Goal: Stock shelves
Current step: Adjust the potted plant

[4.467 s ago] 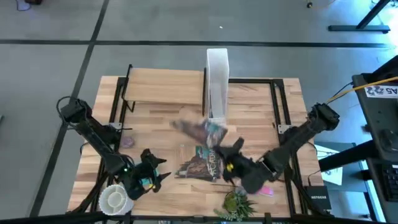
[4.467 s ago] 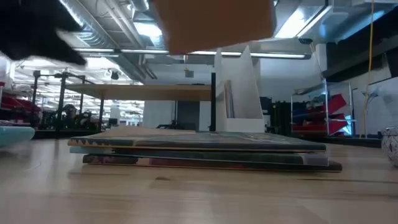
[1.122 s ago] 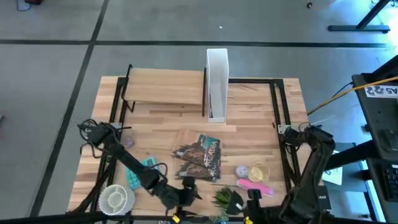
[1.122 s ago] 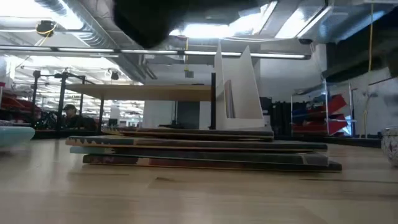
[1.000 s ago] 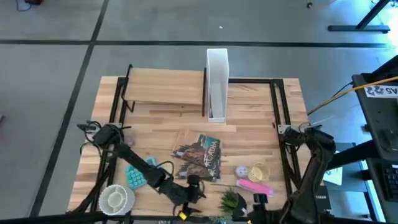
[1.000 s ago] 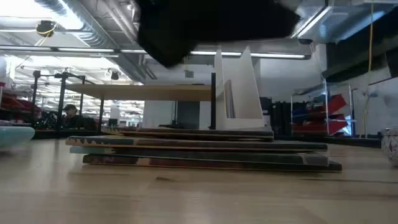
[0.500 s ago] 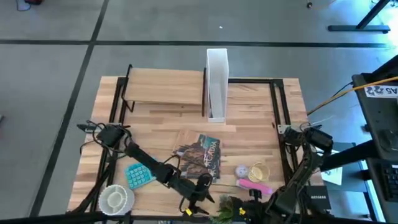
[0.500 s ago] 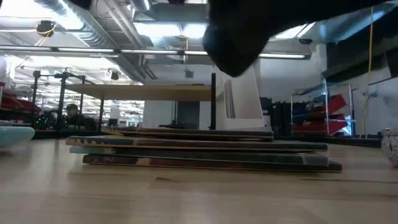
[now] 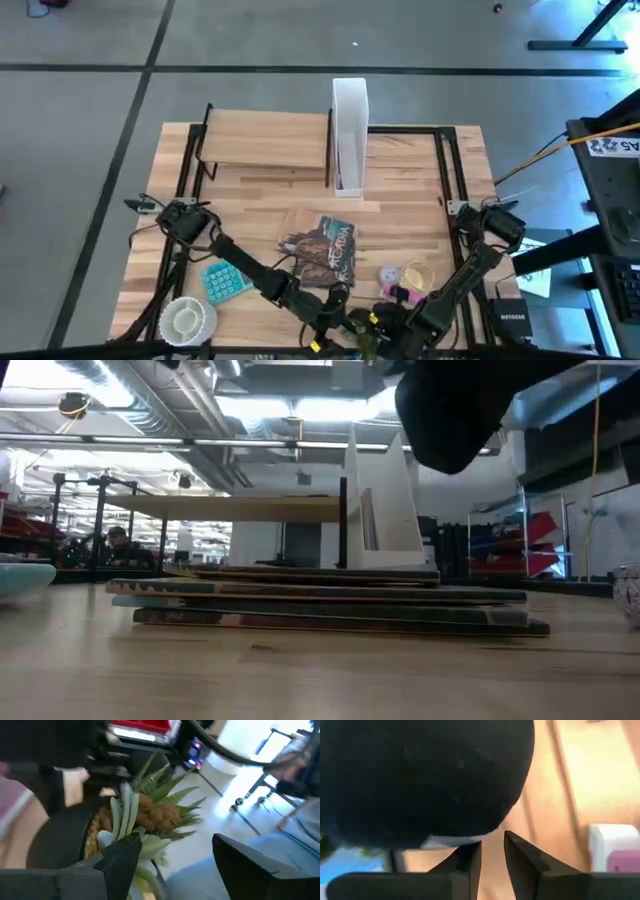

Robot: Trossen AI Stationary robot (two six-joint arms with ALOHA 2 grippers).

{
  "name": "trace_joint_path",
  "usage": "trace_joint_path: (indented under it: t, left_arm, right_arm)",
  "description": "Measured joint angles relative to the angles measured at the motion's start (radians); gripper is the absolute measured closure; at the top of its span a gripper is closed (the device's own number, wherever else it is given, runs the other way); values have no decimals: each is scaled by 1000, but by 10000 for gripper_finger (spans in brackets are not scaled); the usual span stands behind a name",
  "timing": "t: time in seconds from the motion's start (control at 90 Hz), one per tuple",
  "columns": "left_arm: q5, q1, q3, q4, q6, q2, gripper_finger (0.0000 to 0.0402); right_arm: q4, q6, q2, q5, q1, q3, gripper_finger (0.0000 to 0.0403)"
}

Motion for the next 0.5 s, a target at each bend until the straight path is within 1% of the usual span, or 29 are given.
trace_joint_path:
  t: [0.167,0.289,0.5]
  left_arm:
    - [-53,23,3,0,-62,-2,165]
    - [-68,47,3,-5,-110,-2,165]
    - [-75,67,3,-6,-136,-2,165]
  right_arm:
    - [8,0,0,-4,-20,0,337]
    - [17,2,-1,-58,-24,6,337]
    - [25,5,-29,-107,-24,6,337]
